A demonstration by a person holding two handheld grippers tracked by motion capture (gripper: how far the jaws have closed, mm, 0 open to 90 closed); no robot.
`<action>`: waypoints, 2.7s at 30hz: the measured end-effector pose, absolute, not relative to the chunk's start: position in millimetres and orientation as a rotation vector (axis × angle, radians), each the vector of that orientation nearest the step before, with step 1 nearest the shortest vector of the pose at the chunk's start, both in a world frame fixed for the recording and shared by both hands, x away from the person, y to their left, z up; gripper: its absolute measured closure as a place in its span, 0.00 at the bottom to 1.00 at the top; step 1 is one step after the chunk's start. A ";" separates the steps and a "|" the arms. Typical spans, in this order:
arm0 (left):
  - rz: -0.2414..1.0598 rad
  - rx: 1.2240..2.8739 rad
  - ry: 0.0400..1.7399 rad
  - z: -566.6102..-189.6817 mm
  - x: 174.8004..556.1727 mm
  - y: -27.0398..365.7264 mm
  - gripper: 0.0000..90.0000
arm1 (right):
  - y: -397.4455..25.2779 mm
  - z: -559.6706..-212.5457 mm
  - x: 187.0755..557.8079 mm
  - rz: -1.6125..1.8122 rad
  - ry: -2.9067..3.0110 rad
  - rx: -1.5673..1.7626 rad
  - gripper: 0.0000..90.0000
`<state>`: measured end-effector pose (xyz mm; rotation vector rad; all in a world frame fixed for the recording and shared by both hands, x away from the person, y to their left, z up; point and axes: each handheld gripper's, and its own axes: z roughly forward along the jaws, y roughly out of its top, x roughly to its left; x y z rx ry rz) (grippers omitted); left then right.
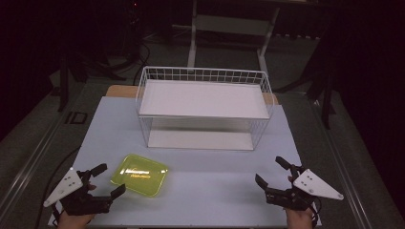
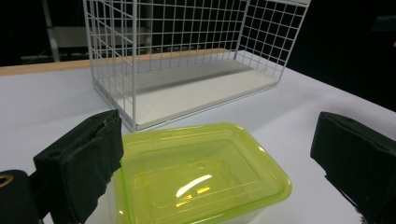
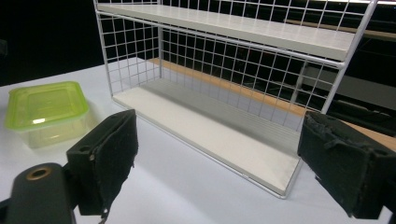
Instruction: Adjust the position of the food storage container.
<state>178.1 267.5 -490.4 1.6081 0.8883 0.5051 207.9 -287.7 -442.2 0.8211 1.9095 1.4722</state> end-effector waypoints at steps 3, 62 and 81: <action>0.512 1.589 0.892 -486.6 180.7 271.4 0.04 | -287.8 -440.8 205.9 1.475 1.898 0.827 0.14; 0.386 2.039 1.063 -533.9 231.3 289.6 1.00 | -282.7 -442.4 204.3 1.502 1.932 0.834 0.14; 0.300 2.134 0.988 -538.8 237.2 259.1 1.00 | -282.9 -442.8 204.8 1.504 1.937 0.835 0.14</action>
